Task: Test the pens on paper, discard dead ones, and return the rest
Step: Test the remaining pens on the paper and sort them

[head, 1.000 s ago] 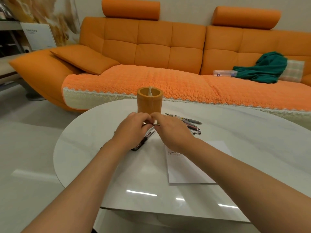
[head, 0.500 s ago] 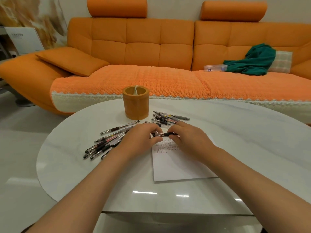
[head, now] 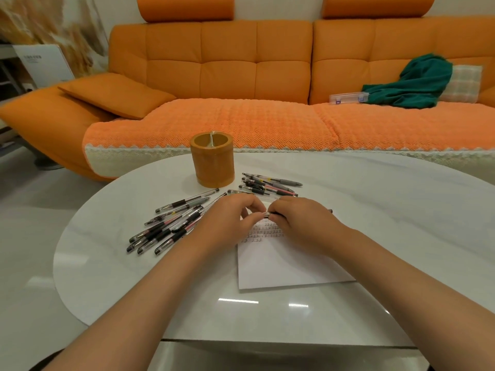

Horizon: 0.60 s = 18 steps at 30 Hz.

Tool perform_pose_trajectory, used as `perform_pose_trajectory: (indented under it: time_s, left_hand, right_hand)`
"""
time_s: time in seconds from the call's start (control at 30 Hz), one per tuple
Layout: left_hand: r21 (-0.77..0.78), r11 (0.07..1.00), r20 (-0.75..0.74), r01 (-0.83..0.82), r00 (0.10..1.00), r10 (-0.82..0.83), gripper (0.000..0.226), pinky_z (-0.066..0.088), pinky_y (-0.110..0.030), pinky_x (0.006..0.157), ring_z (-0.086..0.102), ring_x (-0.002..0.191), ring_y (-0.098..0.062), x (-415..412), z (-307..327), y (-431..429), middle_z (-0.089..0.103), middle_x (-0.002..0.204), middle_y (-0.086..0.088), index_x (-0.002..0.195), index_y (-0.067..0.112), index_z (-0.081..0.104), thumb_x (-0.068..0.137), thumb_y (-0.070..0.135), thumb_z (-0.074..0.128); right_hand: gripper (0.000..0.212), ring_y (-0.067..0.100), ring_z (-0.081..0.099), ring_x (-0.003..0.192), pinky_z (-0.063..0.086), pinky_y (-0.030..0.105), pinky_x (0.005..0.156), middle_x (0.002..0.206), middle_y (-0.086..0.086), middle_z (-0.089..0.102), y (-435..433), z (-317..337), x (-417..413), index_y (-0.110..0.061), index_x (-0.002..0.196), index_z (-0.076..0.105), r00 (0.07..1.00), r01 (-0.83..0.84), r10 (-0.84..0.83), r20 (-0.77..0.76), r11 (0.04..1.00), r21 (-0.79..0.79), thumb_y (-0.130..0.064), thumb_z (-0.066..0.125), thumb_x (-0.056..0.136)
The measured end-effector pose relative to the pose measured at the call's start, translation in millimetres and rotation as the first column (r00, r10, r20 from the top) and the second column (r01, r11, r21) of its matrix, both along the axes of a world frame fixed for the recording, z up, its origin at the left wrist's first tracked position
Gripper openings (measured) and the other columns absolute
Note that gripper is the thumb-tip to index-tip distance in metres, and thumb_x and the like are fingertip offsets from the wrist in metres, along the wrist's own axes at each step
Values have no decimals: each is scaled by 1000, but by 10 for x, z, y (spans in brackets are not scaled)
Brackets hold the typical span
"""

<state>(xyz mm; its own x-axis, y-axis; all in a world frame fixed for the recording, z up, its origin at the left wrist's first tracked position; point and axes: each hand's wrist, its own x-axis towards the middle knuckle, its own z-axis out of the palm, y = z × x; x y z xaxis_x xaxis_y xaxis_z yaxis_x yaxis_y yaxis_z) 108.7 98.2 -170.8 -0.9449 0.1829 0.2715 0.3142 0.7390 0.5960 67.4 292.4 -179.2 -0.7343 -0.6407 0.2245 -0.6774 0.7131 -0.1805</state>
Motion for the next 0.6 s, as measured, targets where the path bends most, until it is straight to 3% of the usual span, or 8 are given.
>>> perform_pose_trajectory:
  time_s: [0.17, 0.3, 0.37, 0.47, 0.53, 0.6]
  left_hand:
    - [28, 1000, 26, -7, 1000, 6, 6, 50, -21, 75, 59, 86, -1, -21, -30, -21, 67, 90, 17, 97, 28, 72, 93, 24, 69]
    - [66, 998, 28, -15, 1000, 14, 6, 46, -16, 74, 58, 88, 0, -45, -30, -63, 66, 88, 16, 96, 28, 72, 93, 24, 69]
    - [56, 998, 37, -13, 999, 10, 6, 45, -16, 74, 57, 88, 0, -43, -35, -82, 65, 88, 17, 95, 29, 71, 93, 24, 68]
    - [-19, 999, 49, -35, 998, 36, 10, 48, -21, 74, 58, 86, -2, -48, -38, -117, 63, 92, 19, 95, 33, 66, 95, 24, 65]
    - [-109, 992, 56, -61, 996, 68, 11, 52, -27, 77, 57, 86, -3, -53, -44, -153, 61, 93, 20, 100, 36, 63, 97, 25, 61]
    - [-204, 977, 80, -66, 993, 84, 18, 54, -31, 79, 55, 87, -2, -51, -51, -182, 60, 96, 20, 114, 38, 60, 98, 29, 58]
  right_hand:
    - [26, 19, 57, 72, 44, 34, 59, 78, -6, 61, -29, -21, 38, -29, 97, 60, 995, 31, -31, -92, 999, 7, -42, 38, 103]
    - [29, 16, 57, 72, 37, 30, 55, 79, -9, 65, -32, 13, 12, -37, 106, 60, 995, 60, -59, -74, 998, 6, -51, 35, 102]
    - [31, 15, 60, 79, 38, 30, 58, 87, -10, 68, -55, 52, 15, -37, 109, 61, 998, 57, -57, -20, 997, 42, -52, 35, 102]
    - [34, 18, 62, 102, 47, 34, 73, 110, -9, 69, -77, 88, 31, -32, 132, 50, 993, 91, -93, 74, 995, 28, -45, 37, 103]
    - [31, 21, 61, 90, 44, 37, 68, 98, -8, 64, -62, 110, 42, -28, 135, 38, 982, 114, -108, 156, 993, -27, -31, 37, 104]
    - [21, 22, 51, 70, 35, 38, 60, 77, -4, 53, -38, 125, 42, -28, 121, 34, 965, 123, -93, 247, 986, -110, -18, 37, 103]
